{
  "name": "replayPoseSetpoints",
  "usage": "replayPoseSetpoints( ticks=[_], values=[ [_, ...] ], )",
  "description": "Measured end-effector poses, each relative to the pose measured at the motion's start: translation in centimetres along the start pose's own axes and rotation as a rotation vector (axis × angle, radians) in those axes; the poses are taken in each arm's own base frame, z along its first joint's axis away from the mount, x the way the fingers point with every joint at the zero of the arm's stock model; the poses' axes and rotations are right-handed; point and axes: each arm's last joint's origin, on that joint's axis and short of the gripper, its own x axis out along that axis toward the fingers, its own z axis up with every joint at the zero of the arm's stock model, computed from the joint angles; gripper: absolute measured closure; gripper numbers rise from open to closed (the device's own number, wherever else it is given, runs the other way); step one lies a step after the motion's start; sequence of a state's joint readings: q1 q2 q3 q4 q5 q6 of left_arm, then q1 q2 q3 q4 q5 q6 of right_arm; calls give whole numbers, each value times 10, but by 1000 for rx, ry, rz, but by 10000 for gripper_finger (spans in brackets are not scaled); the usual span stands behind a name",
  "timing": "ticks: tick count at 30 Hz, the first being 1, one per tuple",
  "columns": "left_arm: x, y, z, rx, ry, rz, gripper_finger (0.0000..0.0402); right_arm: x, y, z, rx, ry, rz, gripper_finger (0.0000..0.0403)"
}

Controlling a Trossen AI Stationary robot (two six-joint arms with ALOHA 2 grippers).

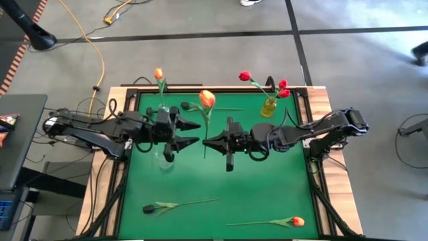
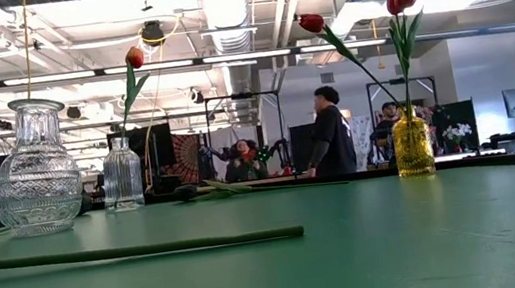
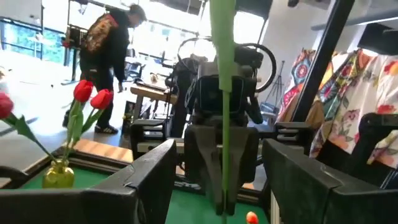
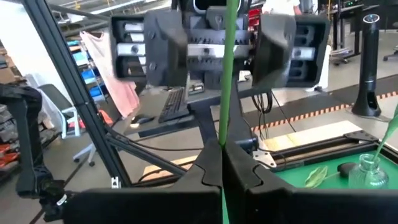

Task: Sort flowers into vase by color
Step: Put the top orange flower into the top transparent vase

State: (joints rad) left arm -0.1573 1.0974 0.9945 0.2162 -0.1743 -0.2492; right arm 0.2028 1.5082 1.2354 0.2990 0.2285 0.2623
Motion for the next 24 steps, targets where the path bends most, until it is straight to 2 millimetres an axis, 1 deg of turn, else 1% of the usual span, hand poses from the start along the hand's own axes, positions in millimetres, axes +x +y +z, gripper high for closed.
replayPoseSetpoints(
  ticks=[4,7,15,20,24],
  values=[
    [15,0,-10,-15,-1,2,177,0,0,-1,-1,5,-2,383],
    [21,-1,-12,-23,-32,-29,177,0,0,-1,-3,13,-4,383],
    [21,-2,-10,-13,-51,-25,177,0,-1,-3,-5,29,-9,376],
    [21,0,-12,-34,-32,-4,179,0,-1,-3,-5,29,-10,382],
    [23,1,-15,-44,-17,19,200,0,-1,-3,-5,29,-11,379]
  ],
)
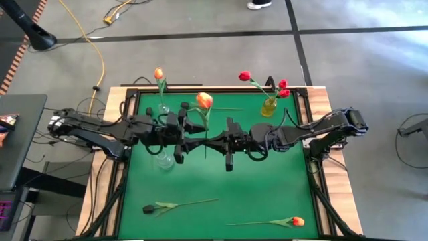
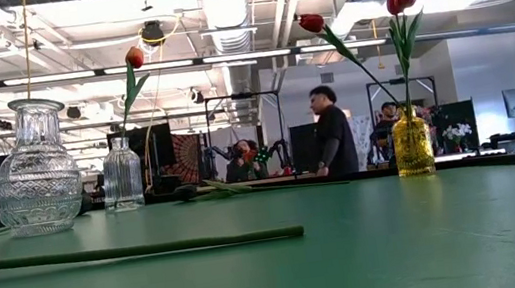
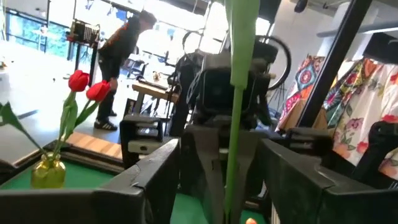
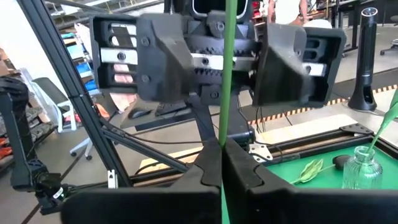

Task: Sort flowers into vase by color
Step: Put the top orange flower into the top transparent vase

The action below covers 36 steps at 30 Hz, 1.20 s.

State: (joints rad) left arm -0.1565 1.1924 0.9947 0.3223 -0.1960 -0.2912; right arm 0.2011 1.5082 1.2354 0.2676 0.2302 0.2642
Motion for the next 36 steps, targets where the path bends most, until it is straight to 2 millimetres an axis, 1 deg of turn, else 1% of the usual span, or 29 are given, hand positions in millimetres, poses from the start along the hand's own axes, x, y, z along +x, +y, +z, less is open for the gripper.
replayPoseSetpoints(
  ticks=[6,9,12,14,25,28,32,36],
  values=[
    [3,0,-5,2,19,-3,268,0,0,-1,-2,5,-3,379],
    [4,1,-5,5,16,4,315,0,-1,-1,-4,10,-4,375],
    [4,1,-5,25,11,5,371,0,-1,-3,-9,28,-14,364],
    [4,1,-5,31,5,19,393,0,-2,-4,-12,40,-19,357],
    [5,4,-4,46,3,33,401,0,-2,-4,-19,45,-21,352],
    [5,4,-4,48,5,33,401,0,-2,-4,-21,45,-20,343],
    [5,5,-4,68,10,35,401,0,-2,-5,-30,47,-19,308],
    [-2,5,2,90,-4,48,401,-7,-4,0,-54,71,-25,245]
  ],
)
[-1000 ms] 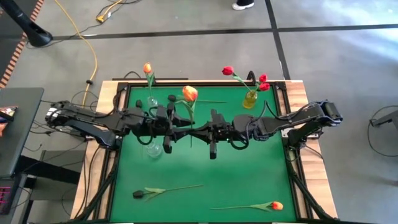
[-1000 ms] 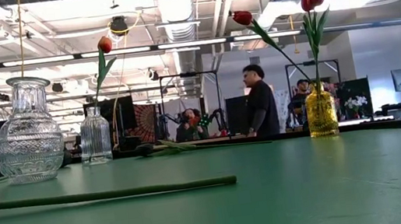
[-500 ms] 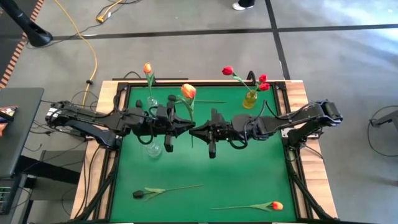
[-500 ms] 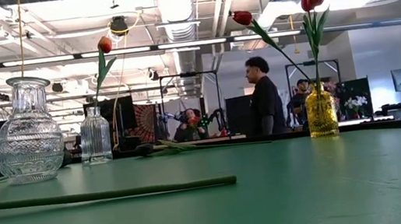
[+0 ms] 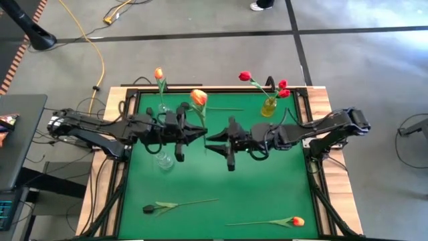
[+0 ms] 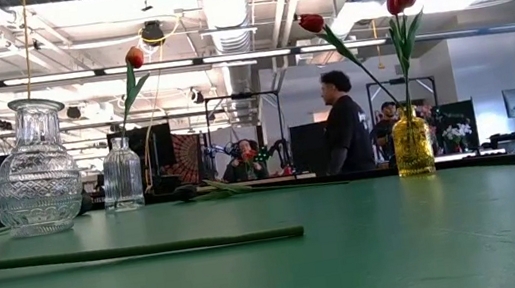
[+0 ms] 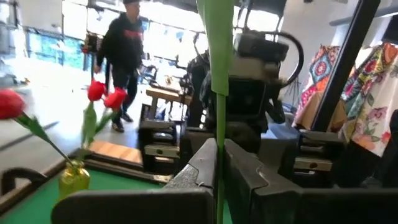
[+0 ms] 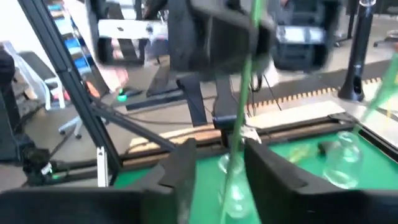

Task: Sort flowers into vase by color
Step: Put the top orange flower into the top transparent vase

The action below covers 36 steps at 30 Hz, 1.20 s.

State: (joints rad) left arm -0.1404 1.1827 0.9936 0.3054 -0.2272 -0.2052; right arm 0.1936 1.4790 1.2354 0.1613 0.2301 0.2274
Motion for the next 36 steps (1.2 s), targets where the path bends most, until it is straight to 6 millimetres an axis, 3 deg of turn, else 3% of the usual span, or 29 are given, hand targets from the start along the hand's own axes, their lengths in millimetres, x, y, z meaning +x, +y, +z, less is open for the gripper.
replayPoseSetpoints(
  ticks=[6,11,14,18,24,29,36],
  values=[
    [-28,12,18,85,21,138,401,-39,-9,20,5,72,-36,160],
    [-58,27,34,253,44,358,401,-71,-10,29,7,127,-74,149],
    [-70,43,33,331,52,545,401,-82,-6,29,-7,151,-100,149],
    [-85,74,21,351,49,709,401,-86,0,25,-7,175,-123,149],
    [-110,115,-15,398,-17,680,401,-80,15,12,-18,211,-125,149],
    [-132,127,-27,427,-41,756,401,-75,21,1,5,255,-151,149],
    [-140,141,-43,424,4,800,401,-73,18,-1,35,268,-173,149]
  ],
)
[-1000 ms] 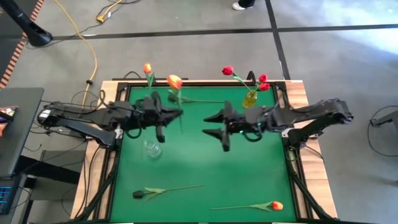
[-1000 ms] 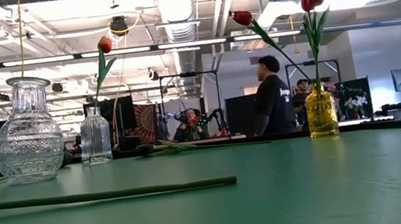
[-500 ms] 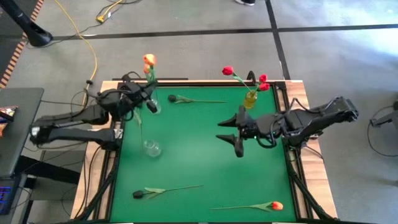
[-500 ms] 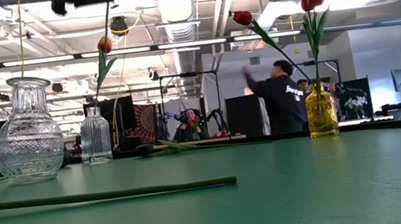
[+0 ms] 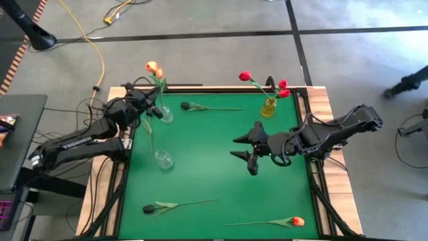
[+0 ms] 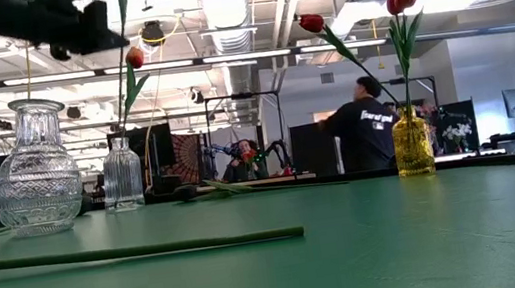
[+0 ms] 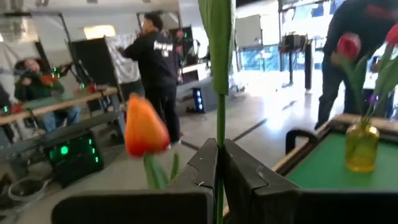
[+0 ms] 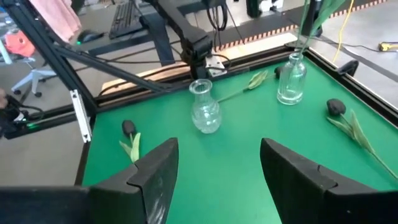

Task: Sort flowers into vase by color
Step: Put the top orange flower into the top transparent vase

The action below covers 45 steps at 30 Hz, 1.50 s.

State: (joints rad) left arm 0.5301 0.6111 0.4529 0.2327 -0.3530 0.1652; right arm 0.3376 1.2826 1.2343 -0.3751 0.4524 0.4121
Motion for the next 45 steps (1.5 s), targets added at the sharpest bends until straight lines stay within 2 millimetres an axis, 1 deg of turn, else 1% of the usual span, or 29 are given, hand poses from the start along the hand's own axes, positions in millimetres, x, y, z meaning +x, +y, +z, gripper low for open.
replayPoseSetpoints(
  ticks=[4,10,19,26,34,38,45],
  values=[
    [3,4,-14,-3,39,15,401,2,-4,3,11,-13,-15,149],
    [5,10,-22,-40,9,2,401,4,-9,5,21,-20,-33,149],
    [5,13,-35,-79,47,18,401,4,-11,6,21,-20,-35,149],
    [2,9,-62,-114,123,9,401,4,-11,5,5,-18,-36,149],
    [-4,6,-88,-119,160,6,401,4,-11,5,0,-17,-36,149],
    [-6,7,-95,-154,187,54,401,4,-11,5,1,-17,-36,149],
    [-6,8,-94,-164,180,76,401,4,-11,5,0,-16,-33,149]
  ],
)
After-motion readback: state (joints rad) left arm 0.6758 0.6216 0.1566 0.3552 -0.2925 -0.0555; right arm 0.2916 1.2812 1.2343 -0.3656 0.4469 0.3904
